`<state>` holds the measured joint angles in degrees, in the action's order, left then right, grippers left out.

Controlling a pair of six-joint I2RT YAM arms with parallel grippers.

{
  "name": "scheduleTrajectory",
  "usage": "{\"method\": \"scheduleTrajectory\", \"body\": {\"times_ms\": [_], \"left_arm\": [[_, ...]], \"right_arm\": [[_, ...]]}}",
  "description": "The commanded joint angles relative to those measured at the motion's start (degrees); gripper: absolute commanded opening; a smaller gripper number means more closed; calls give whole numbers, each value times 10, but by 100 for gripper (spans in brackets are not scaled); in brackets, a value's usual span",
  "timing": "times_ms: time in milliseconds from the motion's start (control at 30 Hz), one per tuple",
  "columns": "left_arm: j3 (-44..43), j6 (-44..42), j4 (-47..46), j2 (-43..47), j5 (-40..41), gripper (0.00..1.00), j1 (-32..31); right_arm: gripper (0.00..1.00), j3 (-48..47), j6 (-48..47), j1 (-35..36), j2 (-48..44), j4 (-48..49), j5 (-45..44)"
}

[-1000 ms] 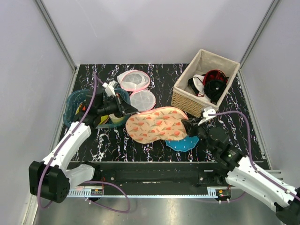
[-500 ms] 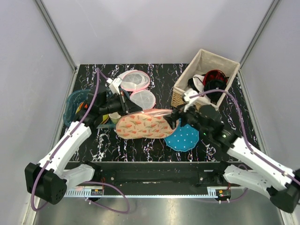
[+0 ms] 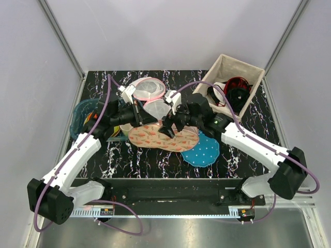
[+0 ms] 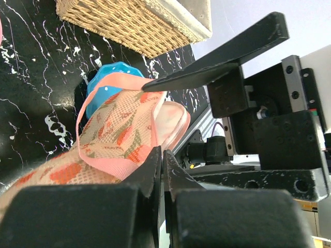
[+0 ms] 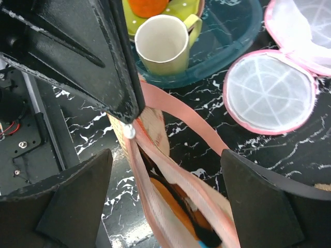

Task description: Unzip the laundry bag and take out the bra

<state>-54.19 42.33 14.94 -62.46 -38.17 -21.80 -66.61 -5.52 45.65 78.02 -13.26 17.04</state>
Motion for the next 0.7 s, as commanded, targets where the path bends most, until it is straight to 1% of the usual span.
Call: {"method": "scheduleTrajectory", "body": {"times_ms": [0,33,100,133,167,267,367,433,467,500,533,567,600,633,667], "left_arm": [[-42,11,-42,-3,-1,0,-3],[-46,11,-45,-6,-4,0,-4],[-49,12,-45,-7,-2,0,-5],[-53,12,-46,-8,-1,0,-5],[-56,12,-45,-10,-1,0,-5],[-71,1,-28,-14,4,0,-4],[-82,-1,-16,-7,6,0,-1],[-92,-4,0,4,11,0,9],[-93,-6,4,8,11,0,17],[-89,-4,3,15,7,0,25],[-73,1,-7,22,-20,0,54],[-59,25,-22,36,-38,0,73],[-44,35,-49,44,-58,0,90],[-16,44,-57,52,-85,0,125],[-3,54,-61,65,-94,0,141]], "right_arm": [[91,-47,-20,2,34,-3,70],[89,-49,-16,3,38,-3,78],[67,-55,2,3,49,-2,92],[44,-56,8,3,50,-3,96],[0,-56,20,3,51,0,90],[0,-40,38,3,42,5,51],[0,1,42,4,4,25,8],[0,39,44,3,-40,43,-18],[0,54,47,2,-56,65,-50],[0,86,50,2,-93,81,-66],[0,104,52,2,-113,97,-82],[0,122,70,2,-132,150,-104],[0,157,80,2,-170,174,-111],[0,177,93,2,-188,203,-116],[0,197,123,2,-206,266,-121]]}}
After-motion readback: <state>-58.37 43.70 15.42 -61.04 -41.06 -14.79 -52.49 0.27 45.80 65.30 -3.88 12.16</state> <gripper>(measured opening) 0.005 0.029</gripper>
